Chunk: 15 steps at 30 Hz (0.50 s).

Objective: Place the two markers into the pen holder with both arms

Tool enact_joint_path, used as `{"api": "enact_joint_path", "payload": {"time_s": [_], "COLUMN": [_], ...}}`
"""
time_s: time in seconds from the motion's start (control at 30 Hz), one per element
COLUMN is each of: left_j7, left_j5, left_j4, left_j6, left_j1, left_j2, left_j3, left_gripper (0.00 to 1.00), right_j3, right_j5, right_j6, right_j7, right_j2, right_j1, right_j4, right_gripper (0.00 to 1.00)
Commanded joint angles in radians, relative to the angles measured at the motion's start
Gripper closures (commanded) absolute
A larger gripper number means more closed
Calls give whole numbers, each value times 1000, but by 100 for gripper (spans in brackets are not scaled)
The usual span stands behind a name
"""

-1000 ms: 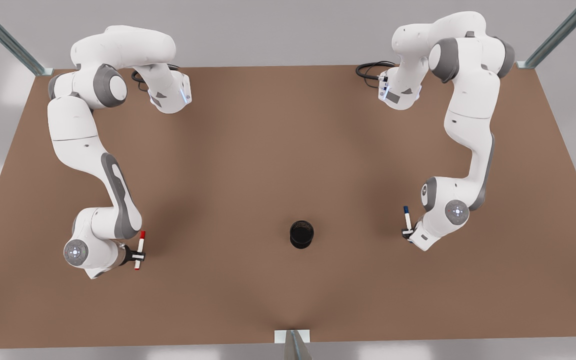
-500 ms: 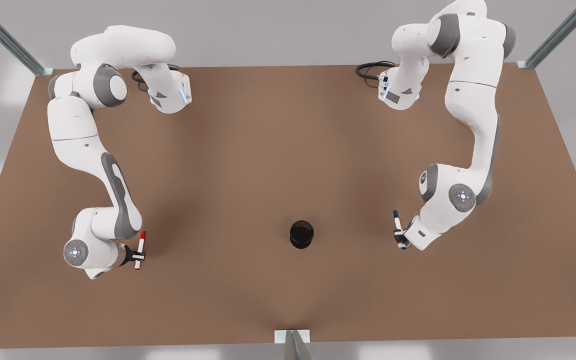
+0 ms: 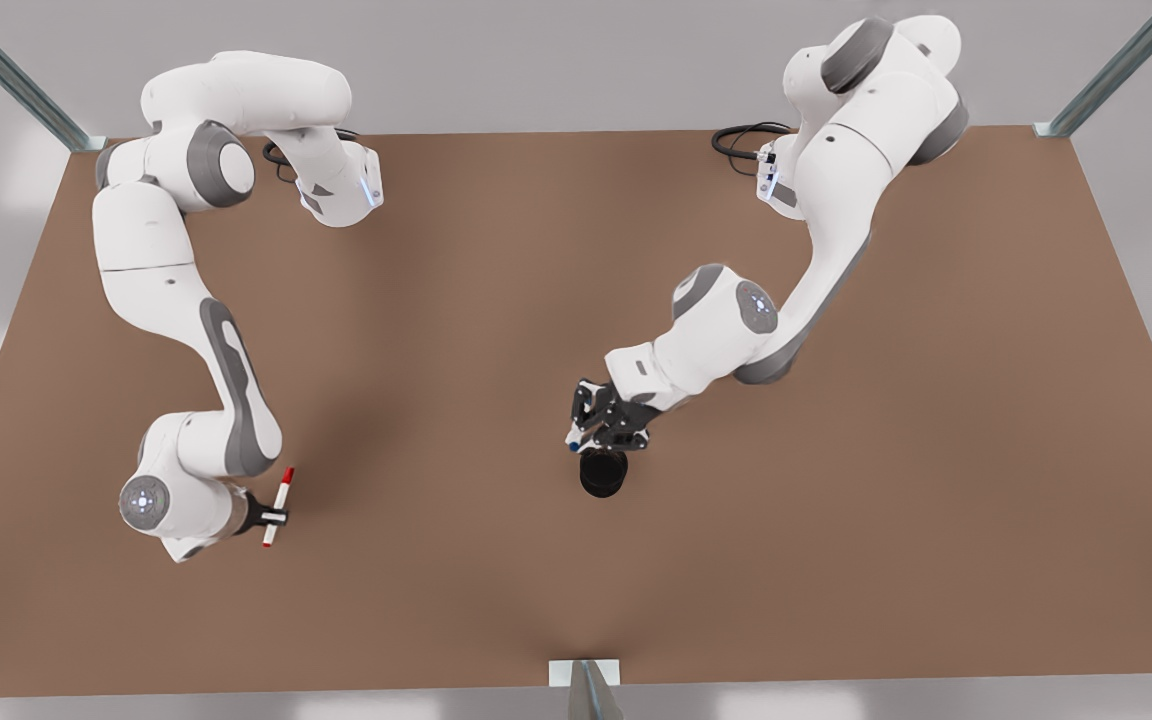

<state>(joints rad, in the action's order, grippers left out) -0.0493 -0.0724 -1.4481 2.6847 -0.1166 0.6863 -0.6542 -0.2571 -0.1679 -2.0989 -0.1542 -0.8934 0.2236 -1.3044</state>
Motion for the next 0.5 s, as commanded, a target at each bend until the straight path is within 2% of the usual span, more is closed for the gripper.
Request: {"api": "enact_joint_path", "payload": {"time_s": [0.0,0.17,0.3,0.37,0.47], "left_j7": [-661,-785,-785,-785,-785], "left_j5": [-15,-12,-9,13,37], "left_j4": [-9,-100,-107,-101,-106], "left_j6": [320,432,440,480,503], "left_j1": [2,35,35,31,32], "left_j2": [32,65,78,120,142], "left_j3": [-4,-2,-1,1,2], "left_gripper": [79,79,79,79,79], "right_j3": [-10,-53,-145,-146,-221], "right_j5": [-12,-12,-18,-18,-18], "right_j6": [25,50,59,59,33], "right_j7": [-18,-30,-73,-73,-71], "right_j2": [31,134,171,189,188], "right_j1": [-3,-41,-49,-86,-87], "right_j4": [2,5,36,51,82], "right_gripper": [77,78,78,78,78]}}
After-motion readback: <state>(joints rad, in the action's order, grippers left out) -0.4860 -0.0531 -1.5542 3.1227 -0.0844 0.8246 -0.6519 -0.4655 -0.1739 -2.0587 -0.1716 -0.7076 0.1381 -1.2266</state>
